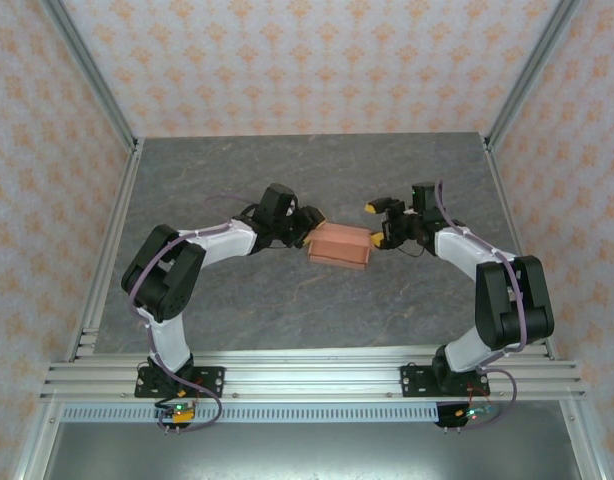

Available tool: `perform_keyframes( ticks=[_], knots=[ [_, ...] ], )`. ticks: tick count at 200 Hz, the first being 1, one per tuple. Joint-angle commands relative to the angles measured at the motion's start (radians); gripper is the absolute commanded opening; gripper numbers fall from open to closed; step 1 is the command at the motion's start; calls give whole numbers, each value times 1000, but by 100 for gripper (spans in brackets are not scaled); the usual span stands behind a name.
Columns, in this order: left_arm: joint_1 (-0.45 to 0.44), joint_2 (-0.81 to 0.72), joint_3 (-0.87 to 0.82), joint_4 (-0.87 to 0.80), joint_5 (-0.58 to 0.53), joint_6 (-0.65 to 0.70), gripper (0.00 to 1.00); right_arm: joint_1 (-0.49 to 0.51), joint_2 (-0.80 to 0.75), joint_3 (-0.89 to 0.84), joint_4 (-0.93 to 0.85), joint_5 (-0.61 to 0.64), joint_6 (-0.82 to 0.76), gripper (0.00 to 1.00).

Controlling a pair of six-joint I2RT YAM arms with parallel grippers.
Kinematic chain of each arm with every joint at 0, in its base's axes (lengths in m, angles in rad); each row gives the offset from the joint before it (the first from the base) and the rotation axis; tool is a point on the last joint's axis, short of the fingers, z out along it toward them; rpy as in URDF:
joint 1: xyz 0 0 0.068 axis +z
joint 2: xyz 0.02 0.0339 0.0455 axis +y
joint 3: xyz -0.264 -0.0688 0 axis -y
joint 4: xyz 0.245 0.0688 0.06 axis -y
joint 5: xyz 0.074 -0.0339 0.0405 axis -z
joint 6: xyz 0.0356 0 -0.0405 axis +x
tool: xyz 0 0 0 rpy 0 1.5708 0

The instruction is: Fold the paper box

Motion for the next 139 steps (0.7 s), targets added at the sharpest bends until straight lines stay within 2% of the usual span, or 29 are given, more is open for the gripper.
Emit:
perform_keyframes(
  ticks=[1, 57, 98, 116, 139],
  knots=[
    [-22, -1, 1, 10, 36, 22, 52, 21, -2, 38, -88, -43, 11, 71],
    [-21, -16, 64, 9, 63, -36, 58, 26, 58, 97, -131, -90, 57, 80],
    [-17, -51, 92, -44, 71, -18, 71, 26, 72, 154, -181, -80, 28, 83],
    [-13, -59, 105, -84, 76, -4, 80, 26, 71, 166, -194, -62, 5, 84],
    [-5, -80, 94, -96, 63, 26, 85, 23, 72, 167, -189, -58, -17, 84]
  ],
)
